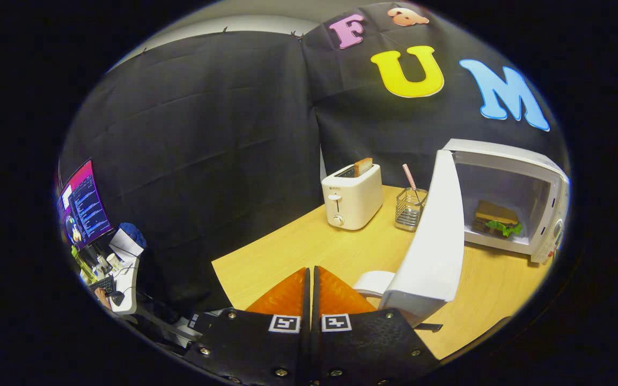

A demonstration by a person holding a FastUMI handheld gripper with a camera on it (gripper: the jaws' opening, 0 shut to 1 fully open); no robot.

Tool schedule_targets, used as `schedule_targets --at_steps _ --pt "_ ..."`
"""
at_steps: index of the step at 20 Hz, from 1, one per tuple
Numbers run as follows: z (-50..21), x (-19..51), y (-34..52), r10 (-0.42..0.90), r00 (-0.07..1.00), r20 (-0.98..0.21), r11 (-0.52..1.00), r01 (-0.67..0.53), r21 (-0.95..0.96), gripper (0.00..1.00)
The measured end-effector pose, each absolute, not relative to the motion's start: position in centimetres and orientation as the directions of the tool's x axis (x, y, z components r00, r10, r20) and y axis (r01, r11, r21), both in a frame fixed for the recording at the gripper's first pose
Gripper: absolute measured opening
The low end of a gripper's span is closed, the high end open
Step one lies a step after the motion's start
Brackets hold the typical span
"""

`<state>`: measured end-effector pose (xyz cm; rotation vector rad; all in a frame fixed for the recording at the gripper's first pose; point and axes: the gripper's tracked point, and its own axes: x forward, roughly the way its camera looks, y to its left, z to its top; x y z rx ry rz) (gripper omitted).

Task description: Open the microwave, put the food inside, and close the microwave door.

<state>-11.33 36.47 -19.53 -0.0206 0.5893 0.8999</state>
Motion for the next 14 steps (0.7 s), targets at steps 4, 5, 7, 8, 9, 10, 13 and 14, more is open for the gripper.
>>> schedule_targets --at_steps 4,5,7,8,9,10,13,14 --pt "-19.4 -10.9 34.6 0.713 0.497 -0.494 0.652 -0.729 0.208 0.01" --pt "-19.3 -10.8 34.0 0.708 0.502 -0.496 0.659 -0.722 0.210 0.01" --pt "-19.3 -10.5 32.7 0.695 0.517 -0.501 0.676 -0.707 0.208 0.01" --pt "-19.4 -10.3 32.0 0.685 0.526 -0.504 0.686 -0.698 0.203 0.01" --pt "-19.5 -10.0 31.3 0.675 0.534 -0.509 0.696 -0.690 0.198 0.01" --pt "-19.8 -10.0 30.7 0.663 0.544 -0.514 0.708 -0.679 0.195 0.01" --pt "-20.0 -9.0 28.3 0.624 0.579 -0.524 0.748 -0.638 0.186 0.01" --pt "-20.0 -8.5 27.4 0.610 0.592 -0.527 0.761 -0.622 0.182 0.00"
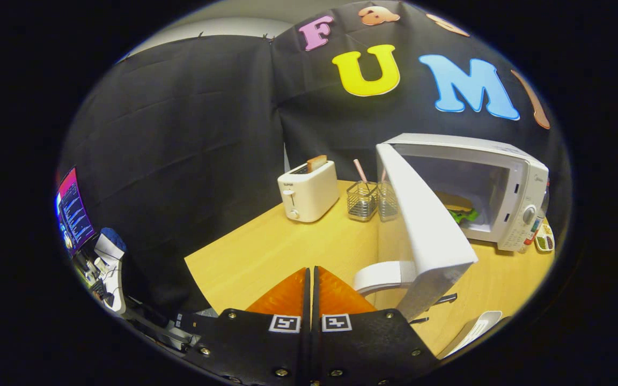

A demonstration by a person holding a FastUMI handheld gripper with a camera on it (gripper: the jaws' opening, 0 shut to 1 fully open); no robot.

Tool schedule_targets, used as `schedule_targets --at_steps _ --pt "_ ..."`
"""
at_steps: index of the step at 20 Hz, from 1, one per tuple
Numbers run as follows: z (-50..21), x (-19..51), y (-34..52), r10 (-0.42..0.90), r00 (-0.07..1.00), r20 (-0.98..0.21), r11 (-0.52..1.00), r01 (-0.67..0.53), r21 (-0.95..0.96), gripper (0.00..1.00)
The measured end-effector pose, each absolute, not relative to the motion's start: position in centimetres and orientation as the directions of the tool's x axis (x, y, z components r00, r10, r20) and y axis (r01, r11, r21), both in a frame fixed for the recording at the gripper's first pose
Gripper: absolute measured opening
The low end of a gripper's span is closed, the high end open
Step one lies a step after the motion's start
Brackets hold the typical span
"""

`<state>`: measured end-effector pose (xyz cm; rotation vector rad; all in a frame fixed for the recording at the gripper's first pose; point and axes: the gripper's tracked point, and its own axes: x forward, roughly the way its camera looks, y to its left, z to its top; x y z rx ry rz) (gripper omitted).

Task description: Open the microwave, put the food inside, and close the microwave door.

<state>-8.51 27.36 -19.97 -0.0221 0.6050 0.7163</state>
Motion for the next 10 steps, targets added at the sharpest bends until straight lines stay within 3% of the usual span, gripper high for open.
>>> schedule_targets --at_steps 10 --pt "-19.9 -3.6 19.6 0.468 0.699 -0.541 0.870 -0.471 0.144 0.00"
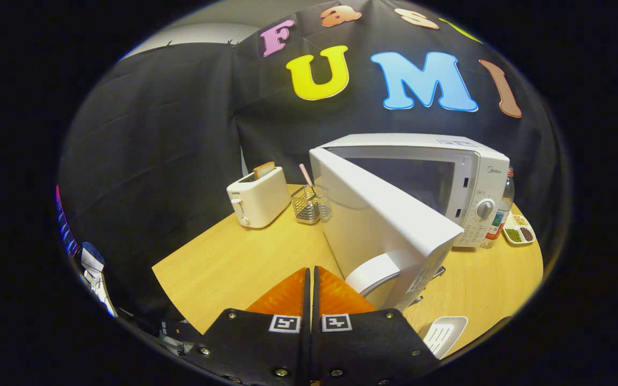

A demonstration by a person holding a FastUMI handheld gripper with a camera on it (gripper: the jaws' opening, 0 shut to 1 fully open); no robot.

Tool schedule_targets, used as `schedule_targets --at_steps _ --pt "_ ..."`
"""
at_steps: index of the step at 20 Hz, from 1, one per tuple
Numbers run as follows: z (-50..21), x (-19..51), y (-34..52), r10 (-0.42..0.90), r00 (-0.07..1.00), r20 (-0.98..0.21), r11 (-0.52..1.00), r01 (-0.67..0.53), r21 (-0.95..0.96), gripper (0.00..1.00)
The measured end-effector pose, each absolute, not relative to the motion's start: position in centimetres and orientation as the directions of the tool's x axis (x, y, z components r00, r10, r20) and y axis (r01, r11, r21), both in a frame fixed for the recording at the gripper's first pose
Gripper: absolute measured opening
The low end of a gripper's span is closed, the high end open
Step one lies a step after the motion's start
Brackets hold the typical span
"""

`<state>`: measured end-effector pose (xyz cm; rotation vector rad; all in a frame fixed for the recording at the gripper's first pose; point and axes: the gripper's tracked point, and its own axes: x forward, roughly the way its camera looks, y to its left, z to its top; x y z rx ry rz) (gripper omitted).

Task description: Open the microwave, put the food inside, and close the microwave door.

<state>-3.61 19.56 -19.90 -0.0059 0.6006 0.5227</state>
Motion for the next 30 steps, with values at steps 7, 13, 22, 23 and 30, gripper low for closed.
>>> schedule_targets --at_steps 7,13,22,23,30 --pt "-19.9 0.4 14.9 0.385 0.748 -0.541 0.915 -0.387 0.115 0.01" --pt "-19.8 4.2 11.3 0.312 0.790 -0.528 0.946 -0.310 0.094 0.00" --pt "-21.1 9.8 7.0 0.206 0.821 -0.532 0.978 -0.197 0.075 0.01" --pt "-21.3 10.3 6.7 0.194 0.823 -0.534 0.980 -0.185 0.072 0.01" --pt "-21.7 13.9 5.7 0.136 0.836 -0.532 0.991 -0.117 0.070 0.01"
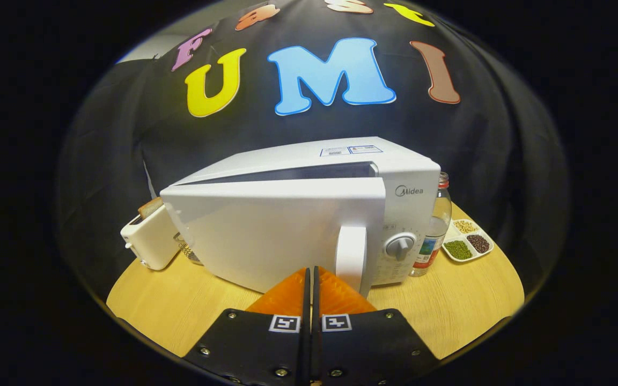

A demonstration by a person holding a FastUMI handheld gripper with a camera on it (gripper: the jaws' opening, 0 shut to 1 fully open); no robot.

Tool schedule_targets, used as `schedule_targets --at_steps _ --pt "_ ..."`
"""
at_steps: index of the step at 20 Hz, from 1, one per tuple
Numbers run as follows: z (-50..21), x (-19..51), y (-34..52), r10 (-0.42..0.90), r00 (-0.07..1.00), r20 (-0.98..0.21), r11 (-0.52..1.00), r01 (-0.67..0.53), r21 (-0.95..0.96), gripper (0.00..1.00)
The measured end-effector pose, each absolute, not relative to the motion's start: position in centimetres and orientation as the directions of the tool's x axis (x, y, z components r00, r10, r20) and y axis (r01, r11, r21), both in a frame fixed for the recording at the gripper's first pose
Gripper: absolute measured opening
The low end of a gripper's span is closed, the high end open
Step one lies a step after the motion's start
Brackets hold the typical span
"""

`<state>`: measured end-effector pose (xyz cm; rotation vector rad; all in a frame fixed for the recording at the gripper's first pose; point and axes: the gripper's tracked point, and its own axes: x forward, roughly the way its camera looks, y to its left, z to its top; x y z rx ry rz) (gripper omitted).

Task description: Open the microwave, put the food inside, and close the microwave door.

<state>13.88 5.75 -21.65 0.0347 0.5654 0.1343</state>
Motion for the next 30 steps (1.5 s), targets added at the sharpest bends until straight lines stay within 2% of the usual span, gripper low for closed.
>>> schedule_targets --at_steps 9,17,30 --pt "-20.4 18.6 5.8 0.089 0.867 -0.490 0.996 -0.066 0.064 0.01" --pt "-21.7 19.4 5.6 0.048 0.850 -0.525 0.999 -0.037 0.032 0.01" --pt "-11.6 11.2 4.6 0.006 0.936 -0.353 0.999 -0.019 -0.033 0.01"
